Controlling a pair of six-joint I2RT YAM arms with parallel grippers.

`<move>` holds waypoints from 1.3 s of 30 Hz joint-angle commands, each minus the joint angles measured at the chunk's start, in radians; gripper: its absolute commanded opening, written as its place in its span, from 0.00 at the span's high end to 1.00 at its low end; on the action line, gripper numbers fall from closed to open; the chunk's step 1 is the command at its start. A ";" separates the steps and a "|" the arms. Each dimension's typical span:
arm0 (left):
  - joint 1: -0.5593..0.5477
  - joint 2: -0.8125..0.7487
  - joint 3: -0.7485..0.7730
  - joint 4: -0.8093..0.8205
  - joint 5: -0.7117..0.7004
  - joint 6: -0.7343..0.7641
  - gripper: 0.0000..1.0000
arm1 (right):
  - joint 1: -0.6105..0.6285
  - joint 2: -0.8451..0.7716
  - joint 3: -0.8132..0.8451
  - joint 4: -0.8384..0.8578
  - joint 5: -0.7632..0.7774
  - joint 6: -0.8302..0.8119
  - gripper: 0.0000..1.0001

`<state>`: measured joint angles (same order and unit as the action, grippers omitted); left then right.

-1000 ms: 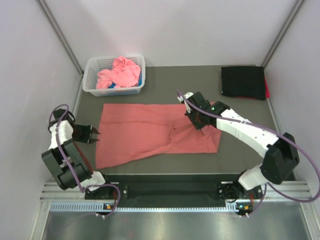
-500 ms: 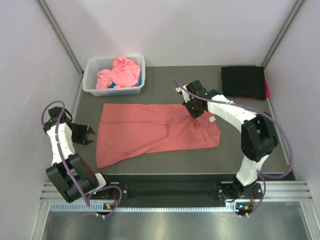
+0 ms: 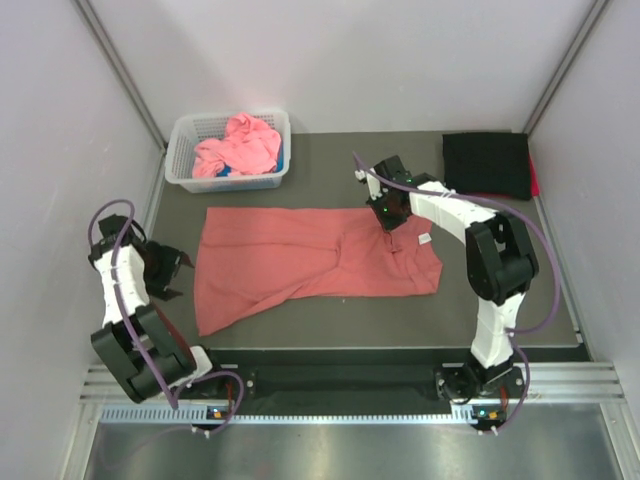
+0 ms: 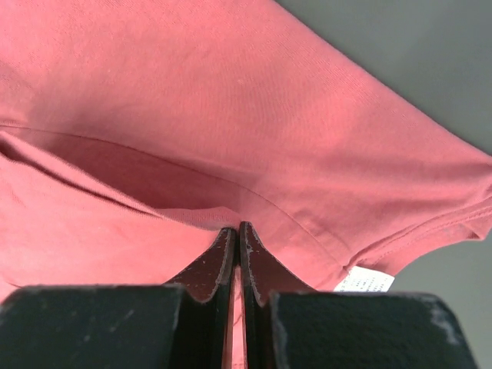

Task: Fold and stack the t-shirts
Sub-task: Fold the tshirt

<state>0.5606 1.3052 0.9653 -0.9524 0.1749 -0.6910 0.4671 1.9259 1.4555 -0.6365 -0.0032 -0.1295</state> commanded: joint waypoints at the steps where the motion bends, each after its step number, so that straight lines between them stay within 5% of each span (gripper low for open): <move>1: -0.008 -0.063 0.013 -0.014 -0.008 0.022 0.28 | -0.015 -0.004 0.060 0.038 -0.021 0.025 1.00; 4: -0.011 -0.011 -0.025 -0.092 -0.005 0.002 0.37 | -0.015 -0.011 0.065 0.047 -0.030 0.039 1.00; 5: -0.010 0.021 -0.048 -0.104 -0.009 -0.016 0.49 | -0.015 -0.013 0.063 0.052 -0.034 0.042 1.00; 9: -0.011 0.119 -0.109 -0.232 -0.063 -0.168 0.54 | -0.013 -0.025 0.052 0.066 -0.063 0.057 1.00; 21: -0.021 0.065 -0.205 -0.223 -0.212 -0.288 0.46 | -0.012 -0.045 0.028 0.070 -0.077 0.041 1.00; 39: -0.030 0.163 -0.258 -0.054 -0.180 -0.370 0.47 | -0.013 -0.120 0.019 0.069 -0.086 0.051 1.00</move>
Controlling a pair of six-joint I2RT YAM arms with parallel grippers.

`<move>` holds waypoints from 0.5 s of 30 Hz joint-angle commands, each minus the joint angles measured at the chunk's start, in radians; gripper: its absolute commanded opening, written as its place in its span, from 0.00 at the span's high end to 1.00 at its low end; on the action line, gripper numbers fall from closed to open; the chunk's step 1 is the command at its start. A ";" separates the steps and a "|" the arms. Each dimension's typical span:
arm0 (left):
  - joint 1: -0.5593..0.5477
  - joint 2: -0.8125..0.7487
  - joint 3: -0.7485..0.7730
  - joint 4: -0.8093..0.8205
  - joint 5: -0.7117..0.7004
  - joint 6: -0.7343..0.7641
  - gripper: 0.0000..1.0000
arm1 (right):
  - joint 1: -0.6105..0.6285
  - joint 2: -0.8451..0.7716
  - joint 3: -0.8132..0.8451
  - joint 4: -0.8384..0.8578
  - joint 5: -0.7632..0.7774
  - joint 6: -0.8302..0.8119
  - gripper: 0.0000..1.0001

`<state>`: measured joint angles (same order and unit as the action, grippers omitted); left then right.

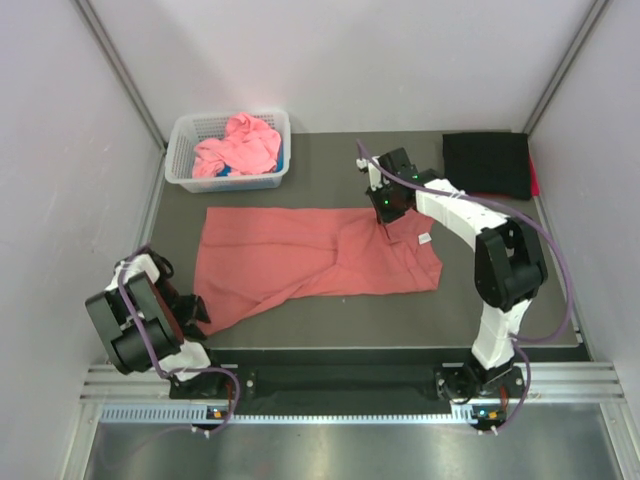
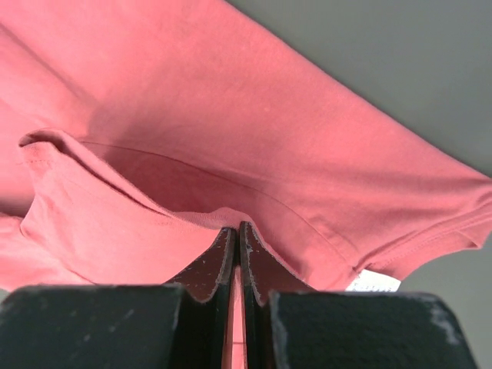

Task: Fold and stack the t-shirts
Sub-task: Fold the tshirt

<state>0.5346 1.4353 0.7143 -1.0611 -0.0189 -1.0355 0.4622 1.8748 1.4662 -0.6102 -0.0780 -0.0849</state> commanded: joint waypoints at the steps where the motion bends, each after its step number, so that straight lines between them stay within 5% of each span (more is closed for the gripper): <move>1: -0.010 0.045 -0.001 0.062 0.014 -0.029 0.47 | -0.008 -0.074 0.008 0.040 -0.009 0.007 1.00; 6: -0.021 0.096 -0.012 0.093 -0.012 -0.038 0.53 | -0.008 -0.088 0.008 0.035 -0.003 0.007 1.00; 10: -0.021 0.102 -0.018 0.112 -0.036 -0.028 0.81 | -0.008 -0.094 0.006 0.029 0.007 0.004 1.00; 11: -0.019 0.103 -0.013 0.116 -0.047 -0.021 0.95 | -0.008 -0.097 0.005 0.026 0.009 0.004 1.00; 15: -0.019 0.103 0.019 0.107 -0.035 -0.005 1.00 | -0.008 -0.129 -0.020 0.021 0.040 -0.006 1.00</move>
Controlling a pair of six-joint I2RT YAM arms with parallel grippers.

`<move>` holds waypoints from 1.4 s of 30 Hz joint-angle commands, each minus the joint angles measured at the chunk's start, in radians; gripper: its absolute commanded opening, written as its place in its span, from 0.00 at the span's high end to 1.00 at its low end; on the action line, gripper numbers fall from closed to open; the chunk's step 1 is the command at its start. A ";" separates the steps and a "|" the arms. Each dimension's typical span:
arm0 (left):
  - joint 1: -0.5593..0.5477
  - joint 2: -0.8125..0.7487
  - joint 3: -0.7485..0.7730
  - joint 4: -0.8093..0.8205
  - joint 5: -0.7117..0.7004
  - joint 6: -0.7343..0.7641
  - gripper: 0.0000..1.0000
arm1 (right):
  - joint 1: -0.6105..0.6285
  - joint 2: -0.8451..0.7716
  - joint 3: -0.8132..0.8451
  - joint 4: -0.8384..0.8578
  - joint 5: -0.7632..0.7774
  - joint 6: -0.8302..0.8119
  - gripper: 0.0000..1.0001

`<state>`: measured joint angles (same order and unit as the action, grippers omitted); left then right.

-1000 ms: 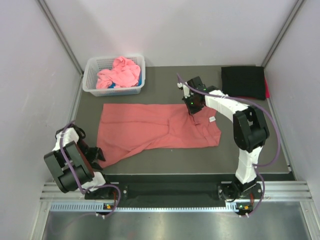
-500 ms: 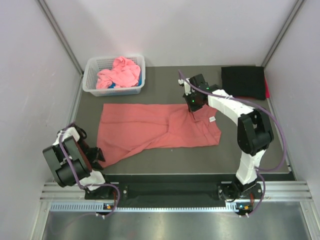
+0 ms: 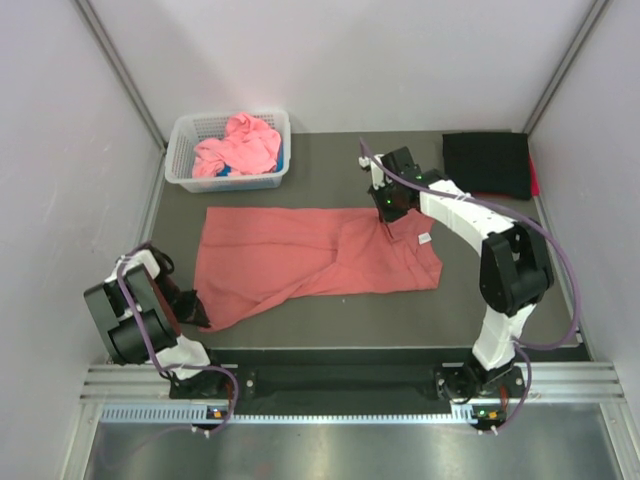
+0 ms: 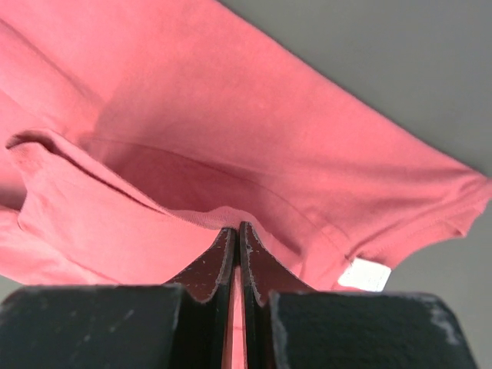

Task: Fold and stack the t-shirts
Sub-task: Fold the tshirt

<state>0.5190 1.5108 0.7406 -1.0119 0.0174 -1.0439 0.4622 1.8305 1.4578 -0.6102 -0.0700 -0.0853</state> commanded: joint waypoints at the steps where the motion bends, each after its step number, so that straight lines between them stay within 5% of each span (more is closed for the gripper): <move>1: -0.005 0.016 0.017 0.041 -0.074 0.007 1.00 | -0.008 -0.094 -0.019 0.018 0.041 -0.007 1.00; 7: -0.005 -0.084 0.199 -0.051 -0.135 0.045 1.00 | -0.008 -0.177 -0.070 0.003 0.122 -0.033 1.00; 13: -0.007 -0.146 0.279 0.033 -0.056 0.079 1.00 | -0.010 -0.247 -0.103 0.021 0.177 -0.053 1.00; 25: -0.065 0.073 0.362 0.309 0.184 0.244 1.00 | -0.014 -0.249 -0.166 -0.045 0.354 -0.065 1.00; 33: -0.207 0.215 0.549 0.271 0.026 0.409 1.00 | -0.013 -0.249 -0.157 -0.187 0.372 -0.079 1.00; 42: -0.231 0.308 0.621 0.234 -0.063 0.429 1.00 | -0.014 -0.203 -0.149 -0.169 0.401 -0.105 1.00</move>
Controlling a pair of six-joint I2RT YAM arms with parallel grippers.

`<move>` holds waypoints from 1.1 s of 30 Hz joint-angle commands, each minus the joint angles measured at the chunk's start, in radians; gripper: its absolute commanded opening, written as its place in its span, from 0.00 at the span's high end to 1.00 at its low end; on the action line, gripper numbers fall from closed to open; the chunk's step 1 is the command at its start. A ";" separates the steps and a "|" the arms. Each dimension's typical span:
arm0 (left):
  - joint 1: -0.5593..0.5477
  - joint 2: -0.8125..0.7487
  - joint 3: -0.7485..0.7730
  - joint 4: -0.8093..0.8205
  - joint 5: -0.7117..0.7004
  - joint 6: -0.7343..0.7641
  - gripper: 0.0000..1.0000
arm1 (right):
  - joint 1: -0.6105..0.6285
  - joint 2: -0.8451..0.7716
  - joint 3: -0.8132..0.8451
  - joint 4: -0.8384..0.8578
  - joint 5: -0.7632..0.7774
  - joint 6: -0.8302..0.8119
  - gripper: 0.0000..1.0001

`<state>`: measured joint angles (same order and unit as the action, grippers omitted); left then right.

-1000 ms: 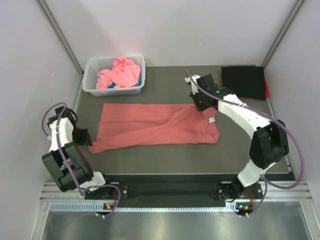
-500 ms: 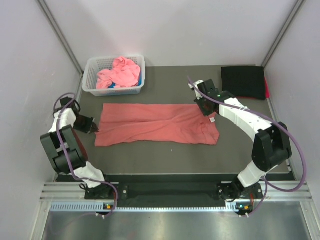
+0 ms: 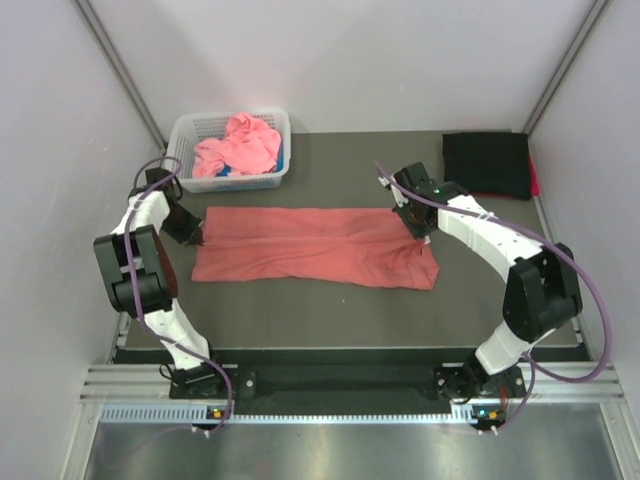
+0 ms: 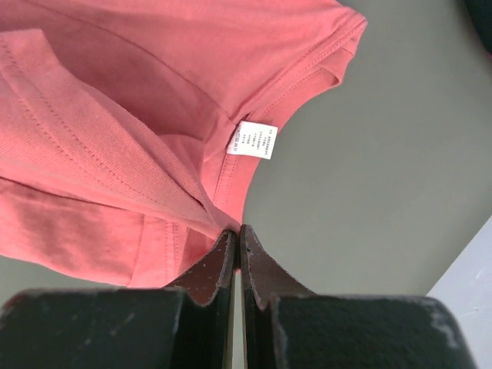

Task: Fold and stack the t-shirts
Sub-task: Fold the tshirt

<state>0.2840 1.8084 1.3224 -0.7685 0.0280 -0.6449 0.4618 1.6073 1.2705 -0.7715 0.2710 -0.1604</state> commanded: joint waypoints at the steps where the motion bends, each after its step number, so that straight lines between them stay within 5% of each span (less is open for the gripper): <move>1: 0.004 0.014 0.041 -0.009 -0.074 0.030 1.00 | -0.014 0.032 0.068 -0.005 0.063 -0.033 1.00; 13: 0.003 -0.199 -0.101 0.027 -0.048 0.010 1.00 | 0.004 -0.135 0.063 -0.161 0.027 0.068 1.00; 18: 0.004 -0.248 -0.173 0.034 0.021 -0.033 1.00 | 0.122 -0.251 0.038 -0.265 0.017 0.117 1.00; 25: 0.004 -0.411 -0.301 0.015 -0.094 -0.085 1.00 | 0.362 -0.420 -0.095 -0.255 -0.045 0.153 1.00; 33: 0.004 -0.488 -0.347 -0.017 -0.123 -0.093 1.00 | 0.432 -0.411 -0.046 -0.298 -0.050 0.078 1.00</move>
<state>0.2840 1.3300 0.9733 -0.7734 -0.0734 -0.7174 0.8547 1.2114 1.1774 -1.0336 0.2379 -0.0525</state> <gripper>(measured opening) 0.022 0.009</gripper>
